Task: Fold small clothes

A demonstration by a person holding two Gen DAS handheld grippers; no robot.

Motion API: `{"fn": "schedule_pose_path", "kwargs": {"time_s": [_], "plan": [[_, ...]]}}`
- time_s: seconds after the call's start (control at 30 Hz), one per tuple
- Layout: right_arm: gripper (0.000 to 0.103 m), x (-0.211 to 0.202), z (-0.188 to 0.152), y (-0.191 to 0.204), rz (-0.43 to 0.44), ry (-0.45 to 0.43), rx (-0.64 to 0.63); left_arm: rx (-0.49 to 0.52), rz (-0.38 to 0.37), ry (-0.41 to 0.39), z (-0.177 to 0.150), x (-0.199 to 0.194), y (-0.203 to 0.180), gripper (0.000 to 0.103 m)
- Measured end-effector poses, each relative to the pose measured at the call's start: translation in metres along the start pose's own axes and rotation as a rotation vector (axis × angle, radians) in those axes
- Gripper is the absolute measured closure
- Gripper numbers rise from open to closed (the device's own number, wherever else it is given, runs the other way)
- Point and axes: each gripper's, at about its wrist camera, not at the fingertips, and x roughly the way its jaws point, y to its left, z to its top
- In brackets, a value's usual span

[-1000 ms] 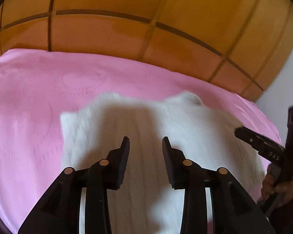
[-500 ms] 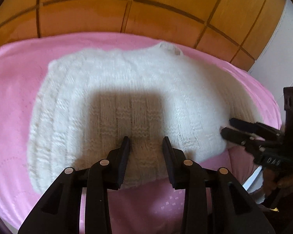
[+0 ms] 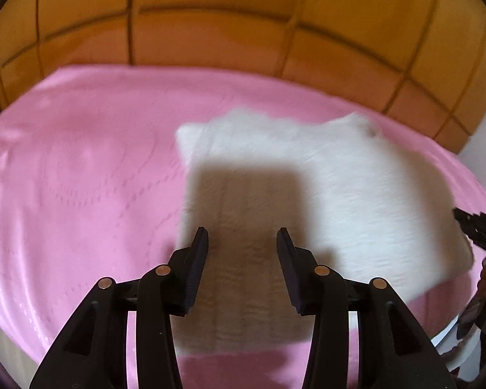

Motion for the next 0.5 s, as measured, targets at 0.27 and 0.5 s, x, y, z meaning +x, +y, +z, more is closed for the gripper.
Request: {"fn": "schedule_pose_path", "kwargs": {"time_s": [0.27,0.5], "plan": [[0.028,-0.018,-0.002,-0.001,-0.015,-0.038,-0.009,0.012,0.009,-0.051,0.000,-0.019,-0.011,0.060],[0.027,-0.030,0.001,-0.032,0.012,-0.038,0.101,0.043,-0.004,-0.056,0.005,-0.017,-0.022,0.060]]}}
